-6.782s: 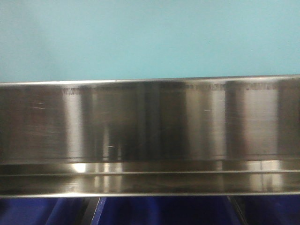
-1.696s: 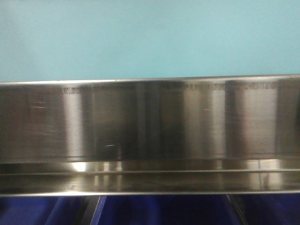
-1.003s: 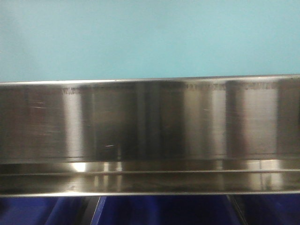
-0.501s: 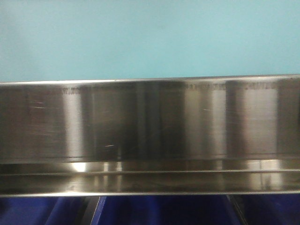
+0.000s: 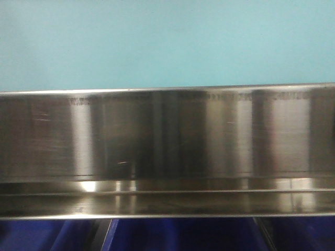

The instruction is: Move two blue bins to right shelf middle

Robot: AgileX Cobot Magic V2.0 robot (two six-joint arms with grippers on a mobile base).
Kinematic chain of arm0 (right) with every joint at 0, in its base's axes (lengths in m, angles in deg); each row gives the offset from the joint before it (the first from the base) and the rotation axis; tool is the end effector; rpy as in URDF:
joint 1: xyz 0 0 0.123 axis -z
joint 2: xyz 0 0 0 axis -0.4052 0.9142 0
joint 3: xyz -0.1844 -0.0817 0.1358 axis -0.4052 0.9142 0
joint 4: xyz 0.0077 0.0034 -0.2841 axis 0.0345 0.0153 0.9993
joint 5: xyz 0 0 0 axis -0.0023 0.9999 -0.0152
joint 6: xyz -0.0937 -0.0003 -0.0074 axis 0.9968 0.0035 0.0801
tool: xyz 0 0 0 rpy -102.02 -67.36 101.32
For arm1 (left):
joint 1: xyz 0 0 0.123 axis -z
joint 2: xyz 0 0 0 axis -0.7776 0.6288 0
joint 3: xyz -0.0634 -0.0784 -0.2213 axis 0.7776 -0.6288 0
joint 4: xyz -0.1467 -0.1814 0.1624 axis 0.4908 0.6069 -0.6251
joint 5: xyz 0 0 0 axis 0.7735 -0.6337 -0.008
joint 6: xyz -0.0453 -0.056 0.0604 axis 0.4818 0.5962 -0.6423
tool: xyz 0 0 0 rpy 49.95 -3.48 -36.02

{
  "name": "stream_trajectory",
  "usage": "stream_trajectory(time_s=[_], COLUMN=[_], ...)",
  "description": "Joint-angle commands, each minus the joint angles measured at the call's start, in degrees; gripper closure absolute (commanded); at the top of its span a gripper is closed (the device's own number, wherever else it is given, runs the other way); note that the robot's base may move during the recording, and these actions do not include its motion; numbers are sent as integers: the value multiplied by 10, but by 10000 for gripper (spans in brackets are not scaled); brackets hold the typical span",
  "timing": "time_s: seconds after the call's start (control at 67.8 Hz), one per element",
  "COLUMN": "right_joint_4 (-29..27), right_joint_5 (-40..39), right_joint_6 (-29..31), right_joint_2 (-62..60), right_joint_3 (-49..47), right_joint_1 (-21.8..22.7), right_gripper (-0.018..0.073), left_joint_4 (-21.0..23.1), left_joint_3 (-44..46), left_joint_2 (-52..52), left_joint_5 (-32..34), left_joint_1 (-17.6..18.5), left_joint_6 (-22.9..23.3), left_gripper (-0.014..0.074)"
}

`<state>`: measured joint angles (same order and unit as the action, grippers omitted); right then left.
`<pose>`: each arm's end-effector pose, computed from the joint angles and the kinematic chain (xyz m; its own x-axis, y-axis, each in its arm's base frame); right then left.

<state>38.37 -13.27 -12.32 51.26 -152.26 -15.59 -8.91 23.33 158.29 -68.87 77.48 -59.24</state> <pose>0.2468 0.1746 0.3481 -0.8439 -0.0930 -0.5284 -0.1420 0.9885 0.0528 0.3039 -0.1368 0.3328 -0.8892 0.0139 -0.4572 0.0463 0.9971 -0.0597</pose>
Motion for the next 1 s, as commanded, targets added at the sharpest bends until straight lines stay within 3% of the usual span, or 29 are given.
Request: stream_trajectory(time_s=[0.0, 0.339, 0.457, 0.663, 0.988], right_joint_4=[12, 13, 13, 13, 13], right_joint_5=[-2, -2, -2, -2, -2], right_joint_6=[5, 3, 2, 2, 2], right_joint_2=[-8, -8, -7, -7, -7], right_joint_3=[1, 1, 1, 1, 1], right_joint_1=[1, 1, 1, 1, 1], right_gripper=[291, 319, 433, 727, 721], left_joint_4=[-9, -8, -4, 5, 7], left_joint_3=[3, 3, 3, 3, 3], left_joint_2=[-7, -7, -7, -7, -7], left_joint_5=[2, 2, 2, 2, 2], left_joint_1=[1, 1, 1, 1, 1], left_joint_6=[-1, -1, 0, 0, 0], left_gripper=[353, 358, 435, 707, 707])
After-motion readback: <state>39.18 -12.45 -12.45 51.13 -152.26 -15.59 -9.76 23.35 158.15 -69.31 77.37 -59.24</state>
